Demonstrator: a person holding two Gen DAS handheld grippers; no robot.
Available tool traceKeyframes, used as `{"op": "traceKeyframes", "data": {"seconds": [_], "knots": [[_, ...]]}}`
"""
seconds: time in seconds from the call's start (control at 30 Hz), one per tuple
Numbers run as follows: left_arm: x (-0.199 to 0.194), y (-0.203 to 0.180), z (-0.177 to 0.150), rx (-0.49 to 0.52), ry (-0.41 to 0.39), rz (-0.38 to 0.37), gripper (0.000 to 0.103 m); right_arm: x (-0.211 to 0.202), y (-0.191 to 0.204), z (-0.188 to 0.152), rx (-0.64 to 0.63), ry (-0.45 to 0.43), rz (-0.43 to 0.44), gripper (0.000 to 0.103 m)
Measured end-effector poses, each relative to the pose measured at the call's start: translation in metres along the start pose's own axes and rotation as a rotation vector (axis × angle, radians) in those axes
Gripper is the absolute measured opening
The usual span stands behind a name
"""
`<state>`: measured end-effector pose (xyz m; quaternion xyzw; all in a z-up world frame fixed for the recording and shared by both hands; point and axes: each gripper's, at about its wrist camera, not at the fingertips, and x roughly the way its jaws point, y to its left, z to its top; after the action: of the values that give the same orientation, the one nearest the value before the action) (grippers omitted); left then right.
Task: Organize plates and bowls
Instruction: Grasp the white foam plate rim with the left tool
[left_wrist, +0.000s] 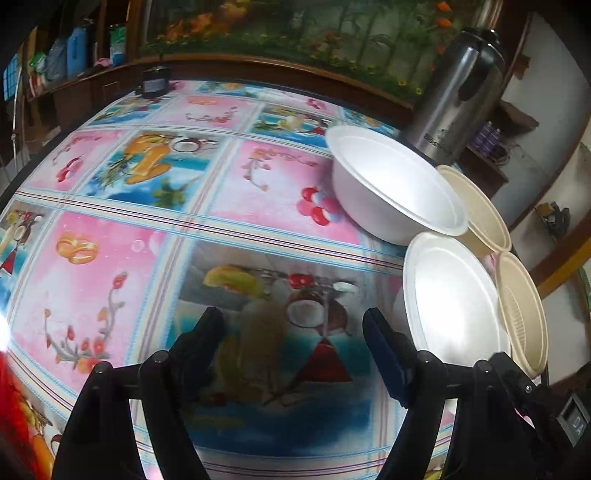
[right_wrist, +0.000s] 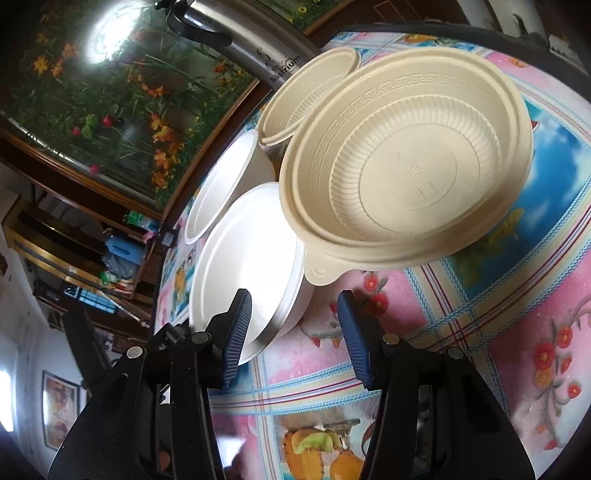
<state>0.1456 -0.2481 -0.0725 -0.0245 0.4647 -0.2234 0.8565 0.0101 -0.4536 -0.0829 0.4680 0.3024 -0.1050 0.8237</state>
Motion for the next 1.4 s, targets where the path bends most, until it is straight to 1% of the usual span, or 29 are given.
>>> {"op": "traceKeyframes", "data": {"seconds": [0.03,0.07,0.1,0.13,0.17,0.3,0.37,0.43,0.5,0.53,0.57,0.6,0.63,0.7,0.73,0.8,0.83,0.87,1.0,1.13,1.27,1.4], "knots": [[0.0,0.0,0.0,-0.003,0.001,-0.011,0.078,-0.001,0.001,0.0,-0.004,-0.011,-0.002,0.044],[0.0,-0.001,0.0,-0.005,0.001,-0.018,0.078,-0.001,0.002,0.0,-0.017,-0.019,-0.011,0.041],[0.0,-0.002,0.0,-0.001,-0.001,-0.016,0.078,-0.001,0.004,-0.001,-0.029,-0.023,-0.02,0.037],[0.001,-0.004,-0.001,0.008,-0.003,-0.008,0.078,0.0,0.005,-0.002,-0.043,-0.024,-0.025,0.029],[0.001,-0.005,-0.001,0.014,-0.007,-0.001,0.078,0.001,0.006,-0.004,-0.055,-0.024,-0.027,0.026],[0.001,-0.003,0.0,0.014,-0.011,0.008,0.076,0.005,0.016,-0.009,-0.14,-0.032,-0.085,0.024],[0.001,-0.001,0.0,0.012,-0.009,0.02,0.076,0.005,0.016,-0.008,-0.159,-0.032,-0.09,0.023],[0.0,0.001,0.002,0.006,-0.006,0.021,0.073,0.006,0.018,-0.008,-0.173,-0.03,-0.09,0.023],[0.0,0.002,0.002,0.011,-0.001,0.035,0.067,0.007,0.02,-0.008,-0.183,-0.024,-0.085,0.023],[0.0,0.003,0.002,0.014,0.002,0.043,0.065,0.007,0.021,-0.009,-0.19,-0.022,-0.081,0.023],[-0.001,0.003,0.002,0.016,0.004,0.049,0.06,0.008,0.022,-0.009,-0.198,-0.019,-0.076,0.023],[-0.001,0.003,0.002,0.019,0.005,0.053,0.051,0.008,0.024,-0.01,-0.206,-0.016,-0.072,0.023],[-0.001,0.002,0.002,0.023,0.009,0.054,0.046,0.009,0.026,-0.012,-0.212,-0.013,-0.067,0.023],[-0.001,0.002,0.001,0.031,0.016,0.053,0.03,0.009,0.03,-0.014,-0.228,-0.005,-0.052,0.023],[-0.001,0.002,0.001,0.036,0.019,0.054,0.027,0.009,0.033,-0.016,-0.24,-0.004,-0.046,0.023],[-0.001,0.002,0.0,0.041,0.028,0.046,0.014,0.009,0.036,-0.019,-0.252,-0.003,-0.04,0.023],[-0.001,0.001,0.0,0.042,0.032,0.04,0.011,0.009,0.038,-0.02,-0.257,0.0,-0.034,0.023],[-0.001,0.001,0.0,0.045,0.037,0.032,0.007,0.01,0.039,-0.02,-0.259,0.002,-0.03,0.023],[-0.001,0.001,-0.001,0.053,0.046,0.016,0.005,0.01,0.042,-0.021,-0.258,0.007,-0.023,0.023],[-0.002,0.001,-0.003,0.058,0.048,0.001,0.003,0.007,0.035,-0.022,-0.229,0.013,0.005,0.023],[-0.005,0.004,-0.008,0.051,0.054,-0.034,0.001,0.003,0.031,-0.031,-0.203,0.024,0.038,0.023],[-0.013,0.011,-0.016,0.039,0.058,-0.049,0.0,0.0,0.033,-0.04,-0.205,0.028,0.057,0.023]]}}
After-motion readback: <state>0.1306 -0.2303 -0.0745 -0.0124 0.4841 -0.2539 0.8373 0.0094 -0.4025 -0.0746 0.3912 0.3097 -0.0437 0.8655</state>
